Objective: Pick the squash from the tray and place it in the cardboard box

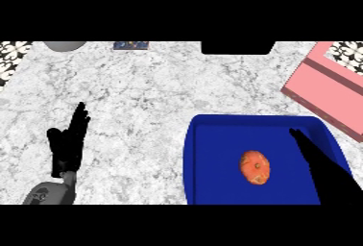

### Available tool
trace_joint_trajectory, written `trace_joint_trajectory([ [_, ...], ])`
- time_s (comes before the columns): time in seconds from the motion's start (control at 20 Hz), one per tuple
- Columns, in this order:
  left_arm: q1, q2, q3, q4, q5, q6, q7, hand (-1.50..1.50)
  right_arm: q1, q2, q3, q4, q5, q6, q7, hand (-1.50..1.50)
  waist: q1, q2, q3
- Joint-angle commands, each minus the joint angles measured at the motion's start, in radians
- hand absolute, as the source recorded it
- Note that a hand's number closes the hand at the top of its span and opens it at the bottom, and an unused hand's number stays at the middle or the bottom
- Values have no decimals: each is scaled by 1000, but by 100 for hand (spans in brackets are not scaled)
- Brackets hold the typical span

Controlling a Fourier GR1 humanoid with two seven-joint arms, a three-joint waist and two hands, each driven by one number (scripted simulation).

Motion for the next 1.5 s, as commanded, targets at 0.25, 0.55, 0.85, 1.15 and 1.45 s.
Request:
trace_joint_trajectory([
  [0.25, 7, -29, 5, 1, -27, 3, -2, 0, -126, 153, 48, 104, 64, 118, 224, -150, -3, -1, 0],
  [0.55, -1, -28, 10, -22, -51, 19, 33, 0, -135, 200, 30, 125, 100, 152, 253, -150, -8, -2, 0],
  [0.85, 59, 27, 66, -58, -10, -55, 9, 0, -89, 241, -10, 200, 117, 157, 187, -150, -5, -3, 0],
  [1.15, 18, -38, 37, -14, -47, -28, 8, 0, -192, 320, -26, 328, 144, 228, 199, -150, 1, 0, 0],
  [1.45, -5, -21, 84, 24, -38, -66, -3, 0, -93, 314, -39, 327, 181, 243, 124, -150, -9, -1, 0],
])
